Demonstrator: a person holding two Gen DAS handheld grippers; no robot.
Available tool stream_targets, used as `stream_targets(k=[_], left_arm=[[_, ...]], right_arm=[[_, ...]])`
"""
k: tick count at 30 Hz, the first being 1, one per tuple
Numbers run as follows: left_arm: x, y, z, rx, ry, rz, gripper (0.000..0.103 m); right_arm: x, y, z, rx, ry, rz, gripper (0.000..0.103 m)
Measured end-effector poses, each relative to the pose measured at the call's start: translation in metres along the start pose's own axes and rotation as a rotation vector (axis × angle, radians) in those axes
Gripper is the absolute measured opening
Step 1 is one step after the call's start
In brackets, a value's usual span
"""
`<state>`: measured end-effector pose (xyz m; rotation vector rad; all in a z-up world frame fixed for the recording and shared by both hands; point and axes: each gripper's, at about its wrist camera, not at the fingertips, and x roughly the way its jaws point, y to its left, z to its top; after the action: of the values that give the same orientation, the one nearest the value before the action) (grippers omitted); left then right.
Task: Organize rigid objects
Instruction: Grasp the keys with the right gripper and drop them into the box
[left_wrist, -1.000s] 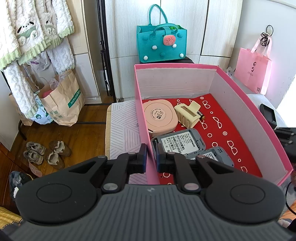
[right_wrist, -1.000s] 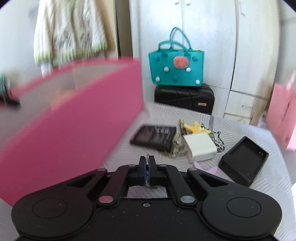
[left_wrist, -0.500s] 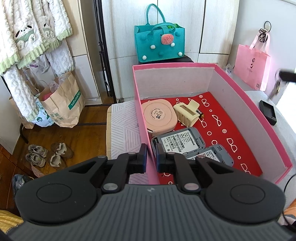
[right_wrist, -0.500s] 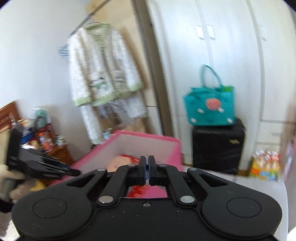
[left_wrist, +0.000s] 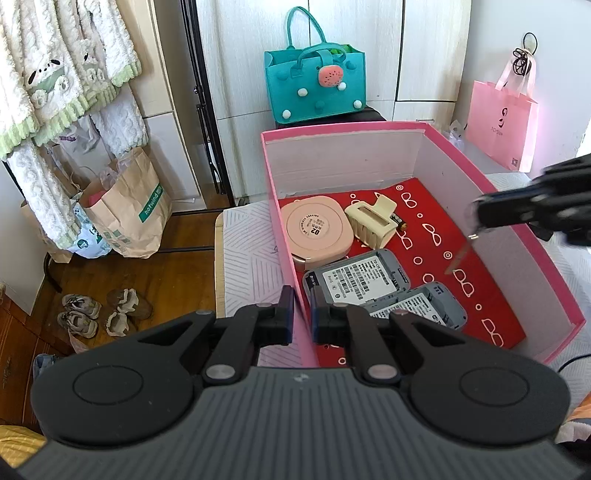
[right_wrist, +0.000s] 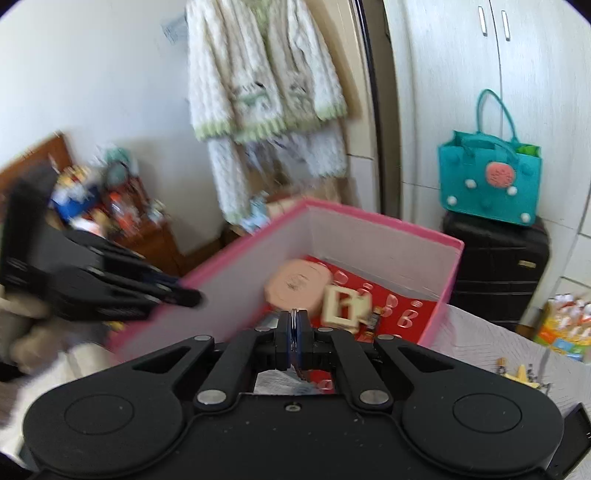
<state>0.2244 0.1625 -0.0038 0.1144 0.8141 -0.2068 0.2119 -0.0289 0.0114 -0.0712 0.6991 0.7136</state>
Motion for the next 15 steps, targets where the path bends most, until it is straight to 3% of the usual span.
stream_targets(k=[2,5,12,15], left_arm=[[0.0,-0.001,0.0,0.001,-0.002,0.003,0.008],[-0.001,0.0,-0.001,-0.001,-0.002,-0.001,0.008],[-0.002,0.001,-0.001,-0.003,-0.002,-0.004,0.008],[-0.002,0.001,-0.001,-0.011,-0.002,-0.005,0.008]], right_arm=[[0.009,-0.002,0.0,0.016,-0.003,-0.023,0.006],[0.006,-0.015,0.002,0.088,-0.017,0.025,0.01],[-0.032,-0.037,-0.004,0.166,-0.073,-0.001,0.013],[-0.053,-0.046,-0.014,0.186,-0.08,-0.044,0.021]])
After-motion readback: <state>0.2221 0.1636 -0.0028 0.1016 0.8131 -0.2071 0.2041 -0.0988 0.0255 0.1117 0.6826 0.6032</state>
